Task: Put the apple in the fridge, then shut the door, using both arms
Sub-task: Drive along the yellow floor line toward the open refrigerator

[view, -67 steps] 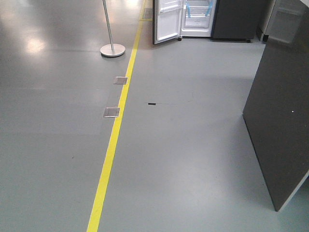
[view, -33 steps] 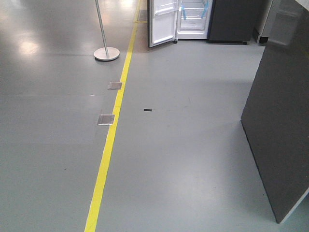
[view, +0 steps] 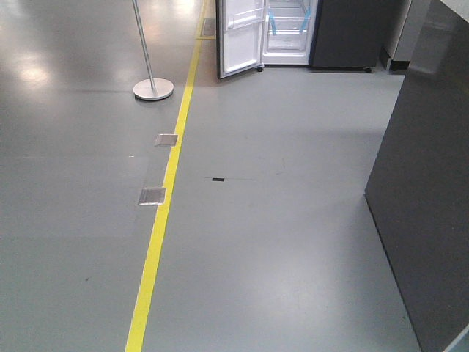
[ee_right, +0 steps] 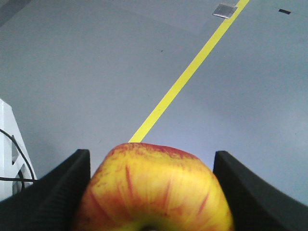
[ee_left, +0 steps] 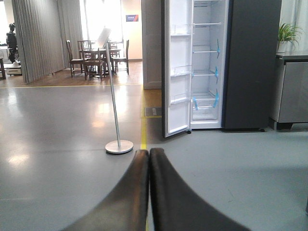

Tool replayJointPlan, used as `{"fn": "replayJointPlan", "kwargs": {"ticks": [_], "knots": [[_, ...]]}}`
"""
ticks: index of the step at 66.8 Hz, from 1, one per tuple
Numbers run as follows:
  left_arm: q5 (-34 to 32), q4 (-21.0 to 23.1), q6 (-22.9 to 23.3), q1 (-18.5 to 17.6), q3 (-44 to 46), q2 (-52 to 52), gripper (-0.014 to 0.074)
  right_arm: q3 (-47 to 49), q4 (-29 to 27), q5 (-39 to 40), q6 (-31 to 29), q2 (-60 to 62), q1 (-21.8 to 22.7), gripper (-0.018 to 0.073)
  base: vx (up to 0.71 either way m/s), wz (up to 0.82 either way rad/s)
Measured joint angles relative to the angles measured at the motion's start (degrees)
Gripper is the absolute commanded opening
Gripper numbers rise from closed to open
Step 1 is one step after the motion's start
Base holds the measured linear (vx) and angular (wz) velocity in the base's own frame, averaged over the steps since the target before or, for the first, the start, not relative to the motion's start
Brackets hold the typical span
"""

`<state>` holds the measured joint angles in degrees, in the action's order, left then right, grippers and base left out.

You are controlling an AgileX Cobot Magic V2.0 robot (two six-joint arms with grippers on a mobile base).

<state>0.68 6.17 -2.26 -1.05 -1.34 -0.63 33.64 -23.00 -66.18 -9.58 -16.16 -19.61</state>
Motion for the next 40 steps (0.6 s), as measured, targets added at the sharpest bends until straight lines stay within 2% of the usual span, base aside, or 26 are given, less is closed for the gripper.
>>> {"fn": "replayJointPlan", "kwargs": {"ticks": [40], "knots": [[0.0, 0.0, 0.0, 0.0, 0.0, 0.0, -0.0006, 0.0, 0.0, 0.0, 0.0, 0.0, 0.0, 0.0122, 0.23, -0.04]]}}
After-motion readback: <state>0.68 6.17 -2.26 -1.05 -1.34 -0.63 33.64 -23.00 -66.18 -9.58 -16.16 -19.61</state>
